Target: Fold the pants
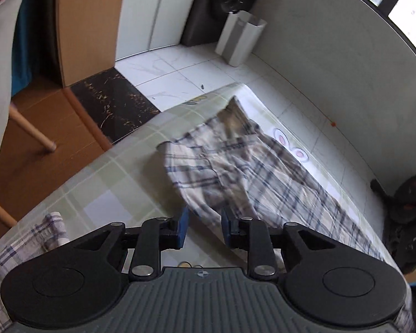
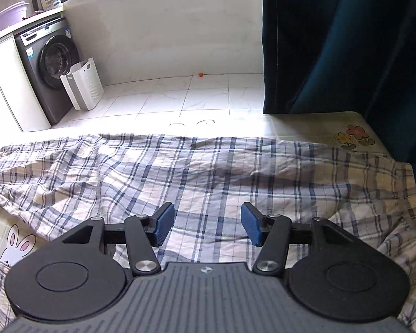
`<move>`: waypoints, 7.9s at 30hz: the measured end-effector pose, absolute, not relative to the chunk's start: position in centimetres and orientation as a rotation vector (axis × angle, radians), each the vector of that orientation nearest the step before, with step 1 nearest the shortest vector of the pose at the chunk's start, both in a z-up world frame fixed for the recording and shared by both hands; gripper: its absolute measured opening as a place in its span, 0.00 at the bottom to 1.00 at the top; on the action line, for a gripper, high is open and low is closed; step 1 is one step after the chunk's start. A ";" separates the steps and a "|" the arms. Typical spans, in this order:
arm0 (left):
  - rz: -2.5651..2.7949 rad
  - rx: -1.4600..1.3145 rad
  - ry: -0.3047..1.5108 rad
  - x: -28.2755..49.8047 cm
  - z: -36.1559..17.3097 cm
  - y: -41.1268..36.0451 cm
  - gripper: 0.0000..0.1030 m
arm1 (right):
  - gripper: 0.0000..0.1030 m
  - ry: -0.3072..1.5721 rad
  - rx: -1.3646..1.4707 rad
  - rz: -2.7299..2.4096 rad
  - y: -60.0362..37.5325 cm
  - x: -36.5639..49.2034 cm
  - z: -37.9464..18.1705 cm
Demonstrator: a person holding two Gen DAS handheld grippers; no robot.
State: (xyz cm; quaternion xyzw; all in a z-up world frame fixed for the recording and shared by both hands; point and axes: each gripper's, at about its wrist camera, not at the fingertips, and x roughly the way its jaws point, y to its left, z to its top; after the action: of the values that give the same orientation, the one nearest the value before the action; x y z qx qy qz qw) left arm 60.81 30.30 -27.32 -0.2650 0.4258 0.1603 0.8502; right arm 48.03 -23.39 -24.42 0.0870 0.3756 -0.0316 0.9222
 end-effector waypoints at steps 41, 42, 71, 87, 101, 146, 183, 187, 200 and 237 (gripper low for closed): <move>0.507 -0.300 0.895 69.1 -28.8 27.0 0.14 | 0.57 0.808 0.147 -0.117 -23.3 48.0 -26.5; 0.517 -0.271 0.893 69.1 -28.7 26.5 0.14 | 0.57 0.808 0.149 -0.117 -23.4 48.0 -26.5; 0.639 -0.463 0.727 57.0 -25.3 32.6 0.05 | 0.57 0.824 0.154 -0.115 -23.8 48.0 -26.2; 0.584 -0.415 0.738 57.4 -24.3 29.2 0.12 | 0.57 0.771 0.079 -0.103 -24.7 43.7 -24.1; 0.343 -0.394 0.827 66.5 -26.6 19.0 0.31 | 0.57 0.738 0.129 -0.273 -34.7 49.3 -25.9; 0.100 0.032 0.833 70.5 -29.3 7.1 0.22 | 0.65 0.750 0.239 -0.270 -34.3 52.1 -27.8; 0.248 -0.562 0.853 30.3 -26.8 31.6 0.42 | 0.75 0.608 0.409 -0.317 -26.8 17.9 -25.5; 0.258 -0.626 0.898 29.0 -27.9 31.8 0.42 | 0.74 0.616 0.419 -0.323 -26.5 17.6 -25.7; 0.318 -0.718 0.870 29.2 -29.5 31.7 0.37 | 0.74 0.602 0.436 -0.331 -26.8 16.4 -25.5; 0.415 -1.012 0.696 28.8 -30.7 35.6 0.29 | 0.74 0.611 0.526 -0.335 -26.6 16.3 -26.2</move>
State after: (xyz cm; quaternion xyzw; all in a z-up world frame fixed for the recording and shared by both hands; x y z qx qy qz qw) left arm 28.80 35.59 -30.72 -0.4711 0.3240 0.1935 0.7973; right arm 16.34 -26.60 -26.22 0.2545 0.2959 -0.1622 0.9063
